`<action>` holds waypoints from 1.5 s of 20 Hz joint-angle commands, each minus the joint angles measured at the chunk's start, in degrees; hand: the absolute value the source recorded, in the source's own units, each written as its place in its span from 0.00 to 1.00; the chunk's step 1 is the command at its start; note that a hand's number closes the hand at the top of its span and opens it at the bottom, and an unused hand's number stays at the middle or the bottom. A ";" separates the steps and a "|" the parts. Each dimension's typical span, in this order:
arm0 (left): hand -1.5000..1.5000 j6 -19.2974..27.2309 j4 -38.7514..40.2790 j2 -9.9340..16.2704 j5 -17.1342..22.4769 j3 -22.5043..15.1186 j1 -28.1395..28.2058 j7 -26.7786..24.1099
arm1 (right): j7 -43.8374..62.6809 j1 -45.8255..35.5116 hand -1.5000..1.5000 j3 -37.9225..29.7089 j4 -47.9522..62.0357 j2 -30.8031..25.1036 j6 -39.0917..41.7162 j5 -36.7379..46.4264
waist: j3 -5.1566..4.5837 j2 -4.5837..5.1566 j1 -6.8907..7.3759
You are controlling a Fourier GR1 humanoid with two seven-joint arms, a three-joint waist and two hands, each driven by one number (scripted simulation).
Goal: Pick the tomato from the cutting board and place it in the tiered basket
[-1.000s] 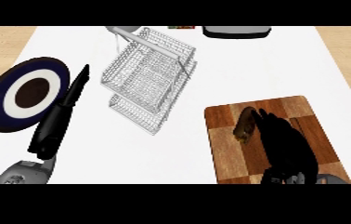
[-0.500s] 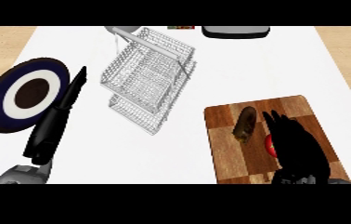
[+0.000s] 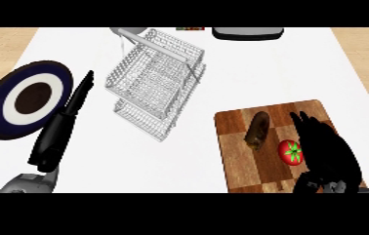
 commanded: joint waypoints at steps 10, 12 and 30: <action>0.50 -4.61 1.37 -2.78 -2.55 4.38 0.51 -2.43 | -4.28 4.95 0.00 -3.95 7.47 9.65 -1.94 10.83 | 0.02 0.03 0.13; 0.50 -5.06 -5.26 -3.75 -2.53 3.65 1.00 4.67 | -5.81 5.36 0.00 -5.47 8.58 9.94 -1.65 11.30 | 0.03 -0.01 0.18; 0.50 -9.04 -0.99 -6.04 -5.22 8.94 -2.10 1.93 | -22.65 6.26 1.00 -7.65 15.36 15.58 -6.16 17.47 | 0.01 -0.05 -0.13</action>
